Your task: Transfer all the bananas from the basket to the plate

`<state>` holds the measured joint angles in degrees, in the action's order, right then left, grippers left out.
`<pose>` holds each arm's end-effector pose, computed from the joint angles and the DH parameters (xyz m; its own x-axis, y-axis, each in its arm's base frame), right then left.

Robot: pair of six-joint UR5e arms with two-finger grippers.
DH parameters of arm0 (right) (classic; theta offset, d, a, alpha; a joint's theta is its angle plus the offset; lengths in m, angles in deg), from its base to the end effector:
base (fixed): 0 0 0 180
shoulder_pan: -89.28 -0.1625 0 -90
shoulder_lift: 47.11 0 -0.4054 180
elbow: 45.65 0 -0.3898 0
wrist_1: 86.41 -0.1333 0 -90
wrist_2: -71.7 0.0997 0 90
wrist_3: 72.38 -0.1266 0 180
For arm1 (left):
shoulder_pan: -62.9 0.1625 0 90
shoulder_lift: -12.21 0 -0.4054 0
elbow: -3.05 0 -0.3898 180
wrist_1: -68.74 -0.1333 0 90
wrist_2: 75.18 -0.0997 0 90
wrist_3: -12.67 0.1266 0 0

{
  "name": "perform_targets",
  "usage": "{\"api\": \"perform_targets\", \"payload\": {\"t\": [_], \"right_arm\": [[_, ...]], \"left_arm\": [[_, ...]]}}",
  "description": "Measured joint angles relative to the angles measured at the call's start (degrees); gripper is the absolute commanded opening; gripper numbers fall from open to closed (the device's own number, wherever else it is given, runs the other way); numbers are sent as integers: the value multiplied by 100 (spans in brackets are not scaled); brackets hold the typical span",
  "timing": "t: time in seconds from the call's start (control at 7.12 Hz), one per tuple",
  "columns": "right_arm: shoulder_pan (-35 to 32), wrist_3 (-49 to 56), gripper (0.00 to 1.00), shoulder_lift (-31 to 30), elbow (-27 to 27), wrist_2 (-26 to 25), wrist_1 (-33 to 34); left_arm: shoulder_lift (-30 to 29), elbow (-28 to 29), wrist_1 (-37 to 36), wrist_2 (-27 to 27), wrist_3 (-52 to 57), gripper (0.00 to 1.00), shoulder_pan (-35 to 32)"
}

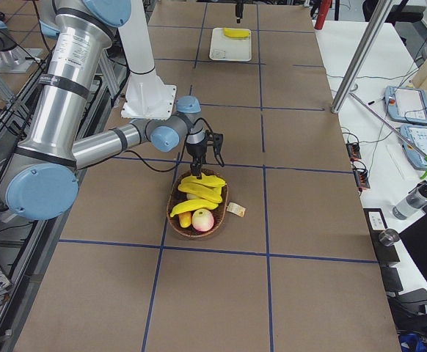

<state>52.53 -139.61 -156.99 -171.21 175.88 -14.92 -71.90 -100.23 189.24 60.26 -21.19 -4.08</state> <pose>-0.2504 -0.3146 0.4839 0.7930 0.1238 0.5966 -0.1767 0.9838 0.0306 0.1473 -0.4570 0.5245 0.5661 0.1576 -0.8091 0.0082 0.9804 0.1967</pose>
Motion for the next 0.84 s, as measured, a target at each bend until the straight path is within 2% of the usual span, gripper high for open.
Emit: {"api": "perform_targets", "payload": {"t": [0.28, 0.56, 0.7, 0.84], "right_arm": [[66, 56, 85, -122, 0, -120, 23], [192, 63, 77, -125, 11, -274, 211], [229, 62, 66, -105, 13, -315, 276], [249, 61, 51, -93, 14, -327, 300]], "left_arm": [[0, -2, 0, 0, -5, 100, 0], [-1, 2, 0, 0, -7, 100, 0], [0, 6, 0, 0, -5, 100, 3], [-1, 11, 0, 0, -1, 100, 4]]}}
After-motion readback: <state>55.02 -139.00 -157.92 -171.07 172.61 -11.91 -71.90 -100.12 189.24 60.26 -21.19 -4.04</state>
